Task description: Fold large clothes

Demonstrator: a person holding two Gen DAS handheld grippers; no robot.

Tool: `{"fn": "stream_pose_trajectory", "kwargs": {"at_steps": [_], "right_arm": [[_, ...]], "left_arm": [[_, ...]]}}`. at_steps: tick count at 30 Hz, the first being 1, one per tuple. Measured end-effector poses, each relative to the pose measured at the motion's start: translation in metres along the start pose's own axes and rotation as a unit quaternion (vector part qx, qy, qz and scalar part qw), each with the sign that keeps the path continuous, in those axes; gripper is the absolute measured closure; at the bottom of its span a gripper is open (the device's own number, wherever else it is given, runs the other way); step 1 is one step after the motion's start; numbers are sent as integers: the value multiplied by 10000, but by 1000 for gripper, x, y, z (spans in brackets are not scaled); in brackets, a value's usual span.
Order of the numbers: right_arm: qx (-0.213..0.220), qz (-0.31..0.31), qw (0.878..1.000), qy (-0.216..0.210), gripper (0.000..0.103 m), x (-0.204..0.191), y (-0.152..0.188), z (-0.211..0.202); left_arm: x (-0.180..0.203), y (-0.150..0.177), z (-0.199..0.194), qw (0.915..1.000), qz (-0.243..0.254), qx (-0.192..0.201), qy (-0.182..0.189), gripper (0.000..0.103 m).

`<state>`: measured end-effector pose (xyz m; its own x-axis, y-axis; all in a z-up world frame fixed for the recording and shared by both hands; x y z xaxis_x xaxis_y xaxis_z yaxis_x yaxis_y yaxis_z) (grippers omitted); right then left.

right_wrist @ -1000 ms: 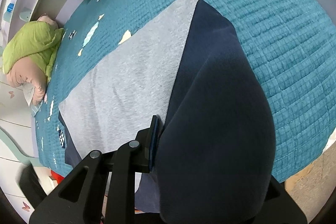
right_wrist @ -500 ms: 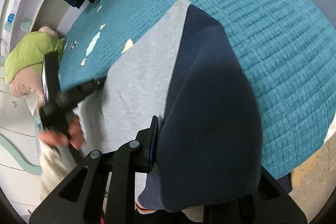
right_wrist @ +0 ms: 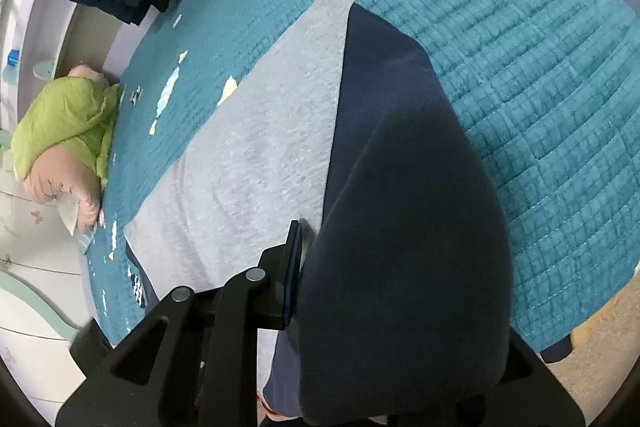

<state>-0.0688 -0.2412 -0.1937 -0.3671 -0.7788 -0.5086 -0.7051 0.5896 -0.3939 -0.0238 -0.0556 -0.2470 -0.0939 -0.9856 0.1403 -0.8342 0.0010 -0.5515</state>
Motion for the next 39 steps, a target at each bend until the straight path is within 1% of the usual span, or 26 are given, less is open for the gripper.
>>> {"fn": "stream_pose_trajectory", "kwargs": {"at_steps": [1, 2, 4, 5, 7, 9, 11, 13, 15, 17, 18, 20, 21, 23, 26, 27, 29, 31, 33, 37, 39], "right_arm": [[92, -51, 9999, -46, 86, -5, 0, -5], [169, -156, 9997, -95, 87, -14, 1, -12], [363, -471, 9977, -329, 89, -40, 1, -30], [436, -719, 9952, -504, 89, -60, 2, -40], [453, -1098, 9900, -766, 89, -95, 6, -53], [388, -1424, 9844, -960, 89, -122, 13, -58], [360, -1900, 9760, -1002, 89, -152, 25, -58], [304, -2147, 9712, -986, 89, -169, 32, -55], [244, -2348, 9666, -994, 89, -188, 40, -54], [202, -2543, 9622, -955, 89, -202, 44, -52], [169, -2607, 9607, -934, 89, -208, 45, -48], [87, -2747, 9572, -902, 89, -218, 53, -44], [60, -2812, 9553, -911, 89, -217, 55, -45], [-5, -2956, 9508, -929, 89, -228, 62, -42], [-159, -3149, 9437, -1000, 89, -246, 78, -34], [-220, -3187, 9421, -1023, 89, -251, 83, -30], [-330, -3233, 9404, -1007, 89, -261, 94, -21], [-435, -3324, 9370, -985, 89, -270, 104, -12], [-607, -3417, 9328, -967, 89, -278, 119, 1], [-915, -3752, 9178, -919, 89, -291, 155, 31], [-1014, -3846, 9137, -831, 89, -291, 168, 46]], "left_arm": [[-2, 0, 2, 9999, -160, 32, 48, 103], [-3, 2, 2, 9998, -199, 57, 79, 103], [-2, 2, 4, 9998, -131, 101, 112, 103], [-2, 3, 4, 9998, -106, 113, 124, 103], [-6, 0, 5, 9996, -129, 156, 183, 103], [-12, -1, 5, 9993, -164, 182, 268, 103], [-17, 1, 3, 9986, -230, 148, 459, 103], [-25, 2, -1, 9966, -400, 41, 714, 103], [-30, -1, -10, 9948, -481, -62, 892, 102], [-36, -3, -27, 9926, -577, -7, 1071, 101], [-42, -5, -43, 9933, -486, 106, 1041, 101], [-55, -7, -64, 9955, -376, 326, 807, 101], [-66, -7, -73, 9954, -461, 339, 768, 101], [-89, -5, -84, 9946, -713, 321, 681, 101], [-133, -3, -99, 9933, -1038, 387, 344, 101], [-146, -2, -102, 9919, -1172, 384, 291, 101], [-179, 1, -107, 9881, -1487, 387, 30, 101], [-208, 2, -112, 9846, -1684, 422, -217, 101], [-231, 5, -112, 9813, -1854, 393, -348, 101], [-265, 1, -109, 9770, -2020, 373, -573, 101], [-277, 3, -106, 9751, -2080, 355, -674, 101]]}}
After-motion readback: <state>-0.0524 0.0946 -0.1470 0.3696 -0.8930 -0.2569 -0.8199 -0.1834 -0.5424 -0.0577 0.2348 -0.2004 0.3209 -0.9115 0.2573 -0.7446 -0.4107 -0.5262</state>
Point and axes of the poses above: each gripper's, at about its wrist camera, not at the fingertips, and z roughly the way its jaws point, x to its right, y to its underside, the point moved 5 cm from there along z, roughly the way its jaws point, and after that the axes turned 14 degrees about x, right-handed, at the moved point
